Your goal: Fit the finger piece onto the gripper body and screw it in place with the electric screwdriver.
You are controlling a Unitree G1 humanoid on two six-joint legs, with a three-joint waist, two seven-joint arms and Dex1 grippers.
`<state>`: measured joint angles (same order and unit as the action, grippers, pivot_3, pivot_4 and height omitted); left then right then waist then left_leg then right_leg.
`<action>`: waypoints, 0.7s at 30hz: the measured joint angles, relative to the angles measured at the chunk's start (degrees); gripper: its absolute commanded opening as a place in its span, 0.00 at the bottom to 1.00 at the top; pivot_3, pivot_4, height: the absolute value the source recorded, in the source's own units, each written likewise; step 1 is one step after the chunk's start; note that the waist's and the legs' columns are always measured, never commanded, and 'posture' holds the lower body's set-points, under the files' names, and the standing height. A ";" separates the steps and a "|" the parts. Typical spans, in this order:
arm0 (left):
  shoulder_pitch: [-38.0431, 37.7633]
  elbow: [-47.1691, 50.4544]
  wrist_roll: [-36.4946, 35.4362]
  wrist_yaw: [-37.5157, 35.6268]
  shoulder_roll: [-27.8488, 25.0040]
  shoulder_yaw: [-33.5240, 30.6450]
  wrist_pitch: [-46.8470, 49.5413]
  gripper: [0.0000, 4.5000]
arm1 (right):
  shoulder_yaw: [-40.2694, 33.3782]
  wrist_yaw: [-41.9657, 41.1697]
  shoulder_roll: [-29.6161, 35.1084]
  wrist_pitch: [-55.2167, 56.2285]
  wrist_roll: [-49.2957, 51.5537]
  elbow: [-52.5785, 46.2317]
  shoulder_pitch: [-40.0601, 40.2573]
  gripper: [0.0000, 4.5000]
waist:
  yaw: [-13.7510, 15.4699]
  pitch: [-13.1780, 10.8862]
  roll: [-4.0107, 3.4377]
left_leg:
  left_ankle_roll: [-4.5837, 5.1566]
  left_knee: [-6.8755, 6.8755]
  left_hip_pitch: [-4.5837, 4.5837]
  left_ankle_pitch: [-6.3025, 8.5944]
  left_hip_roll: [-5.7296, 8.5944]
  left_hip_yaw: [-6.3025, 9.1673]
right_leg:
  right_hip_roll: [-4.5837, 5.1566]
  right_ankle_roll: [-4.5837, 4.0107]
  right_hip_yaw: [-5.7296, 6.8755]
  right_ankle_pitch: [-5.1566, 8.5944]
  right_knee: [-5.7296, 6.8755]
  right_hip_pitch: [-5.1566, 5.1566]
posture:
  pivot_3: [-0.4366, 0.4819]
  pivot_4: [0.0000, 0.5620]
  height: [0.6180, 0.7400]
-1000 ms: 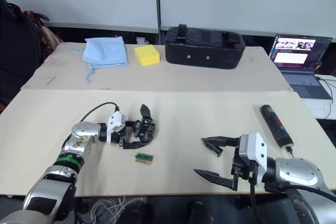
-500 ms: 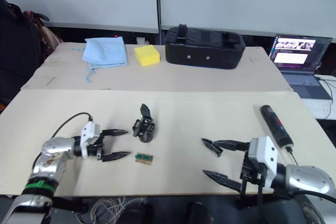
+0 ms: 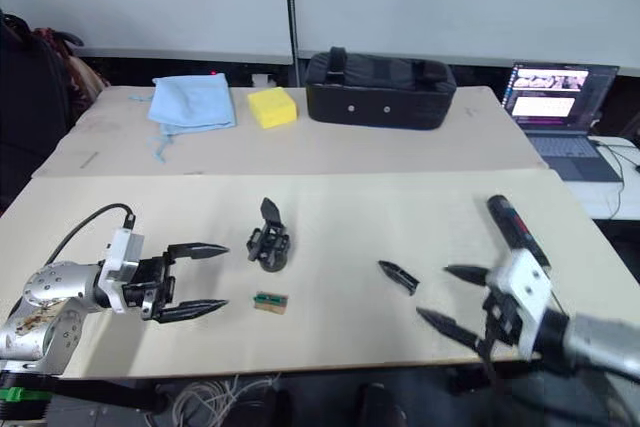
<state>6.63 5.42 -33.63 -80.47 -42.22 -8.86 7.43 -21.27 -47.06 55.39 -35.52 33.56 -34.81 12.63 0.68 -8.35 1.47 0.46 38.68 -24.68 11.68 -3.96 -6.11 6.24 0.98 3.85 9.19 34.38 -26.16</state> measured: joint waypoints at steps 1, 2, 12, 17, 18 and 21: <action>0.36 0.88 -0.36 0.01 -0.16 0.03 0.67 0.99 | 1.40 1.14 1.96 -3.65 0.26 0.11 -3.10 1.00 | 0.03 -0.01 0.01 | 0.00 -0.06 -0.01 0.00 0.02 0.01 | 0.00 0.00 0.02 0.00 0.00 0.00 | 0.48 0.27 1.00; 0.55 1.56 -0.64 0.02 -0.25 0.04 1.39 0.99 | 3.43 1.85 3.74 -7.45 0.59 0.52 -6.26 1.00 | 0.04 0.00 0.01 | 0.00 -0.10 0.01 0.00 0.03 0.00 | -0.02 -0.01 0.03 0.01 0.00 0.02 | 0.48 0.27 1.00; -0.14 2.73 -0.40 0.37 -0.36 1.16 2.78 0.99 | 29.62 3.52 6.35 -30.43 -1.35 9.31 -33.43 1.00 | 0.00 -0.06 0.06 | 0.10 -0.16 -0.17 -0.06 0.07 -0.20 | -0.03 -0.04 0.02 0.03 -0.16 -0.10 | 0.48 0.27 1.00; -1.17 2.93 -0.22 0.59 -0.42 1.12 2.69 0.99 | 36.08 3.46 3.30 -33.26 -3.61 12.91 -39.06 1.00 | 0.14 -0.06 0.06 | 0.11 -0.15 -0.25 -0.06 0.08 -0.23 | -0.03 -0.04 0.06 0.03 -0.15 -0.13 | 0.48 0.27 1.00; -1.42 2.97 -0.20 0.61 -0.42 1.12 2.66 0.99 | 36.88 3.35 3.33 -33.51 -4.14 12.86 -39.21 1.00 | 0.19 -0.06 0.06 | 0.11 -0.15 -0.26 -0.06 0.07 -0.23 | -0.03 -0.04 0.08 0.03 -0.15 -0.12 | 0.48 0.27 1.00; -2.19 3.03 -0.11 0.89 -0.42 1.12 2.55 1.00 | 39.49 3.43 3.48 -33.66 -5.63 12.85 -38.70 0.82 | 0.16 -0.06 0.06 | 0.11 -0.14 -0.31 -0.06 0.07 -0.24 | -0.03 -0.04 0.08 0.03 -0.17 -0.14 | 0.48 0.27 1.00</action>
<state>4.43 8.46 -33.74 -79.57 -42.64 -7.74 9.98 18.23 -43.63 58.87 -69.18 27.93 -21.95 -26.07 0.84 -8.41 1.53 0.58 38.54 -24.99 11.62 -3.89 -6.35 6.21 0.94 3.93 9.23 34.21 -26.30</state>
